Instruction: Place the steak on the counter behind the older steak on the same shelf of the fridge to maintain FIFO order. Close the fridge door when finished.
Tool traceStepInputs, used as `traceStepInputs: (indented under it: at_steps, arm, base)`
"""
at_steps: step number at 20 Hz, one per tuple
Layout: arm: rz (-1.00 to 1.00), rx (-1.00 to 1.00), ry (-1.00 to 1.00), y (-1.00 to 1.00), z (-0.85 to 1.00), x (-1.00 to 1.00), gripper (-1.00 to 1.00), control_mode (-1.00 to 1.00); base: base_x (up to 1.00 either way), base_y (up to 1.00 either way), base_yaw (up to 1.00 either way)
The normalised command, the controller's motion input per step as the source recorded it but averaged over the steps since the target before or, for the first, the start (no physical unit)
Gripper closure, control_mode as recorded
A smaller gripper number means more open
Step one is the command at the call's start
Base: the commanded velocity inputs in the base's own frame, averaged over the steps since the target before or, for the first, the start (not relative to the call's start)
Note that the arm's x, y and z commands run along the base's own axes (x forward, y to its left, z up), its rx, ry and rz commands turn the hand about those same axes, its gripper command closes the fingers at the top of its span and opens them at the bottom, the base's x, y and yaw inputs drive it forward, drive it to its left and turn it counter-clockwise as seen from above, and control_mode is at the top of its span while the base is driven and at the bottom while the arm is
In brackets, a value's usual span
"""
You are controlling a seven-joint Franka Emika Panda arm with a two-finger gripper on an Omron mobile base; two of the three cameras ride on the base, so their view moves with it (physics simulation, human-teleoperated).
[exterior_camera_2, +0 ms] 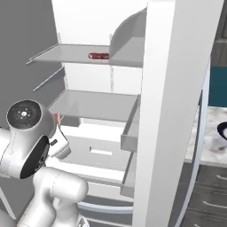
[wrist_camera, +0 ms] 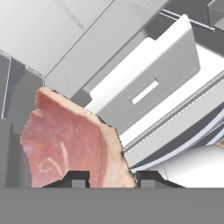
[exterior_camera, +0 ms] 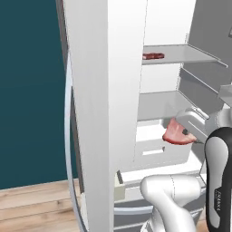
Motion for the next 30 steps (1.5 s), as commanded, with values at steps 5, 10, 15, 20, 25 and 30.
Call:
traceStepInputs:
  at_steps: [5,10,15,20,25,30]
  arm:
    - [0.00,0.00,0.00,0.00,0.00,0.00,1.00,1.00]
    - [0.00,0.00,0.00,0.00,0.00,0.00,1.00,1.00]
    - [0.00,0.00,0.00,0.00,0.00,0.00,1.00,1.00]
    - [0.00,0.00,0.00,0.00,0.00,0.00,1.00,1.00]
    - [0.00,0.00,0.00,0.00,0.00,0.00,1.00,1.00]
    - [0.00,0.00,0.00,0.00,0.00,0.00,1.00,1.00]
  base:
    - [0.60,-0.61,-0.02]
    - [0.98,-0.42,0.00]
    - [0.07,-0.12,-0.04]
    - [-0.49,-0.74,-0.10]
    - [0.86,-0.06,-0.02]
    - [0.10,0.50,0.00]
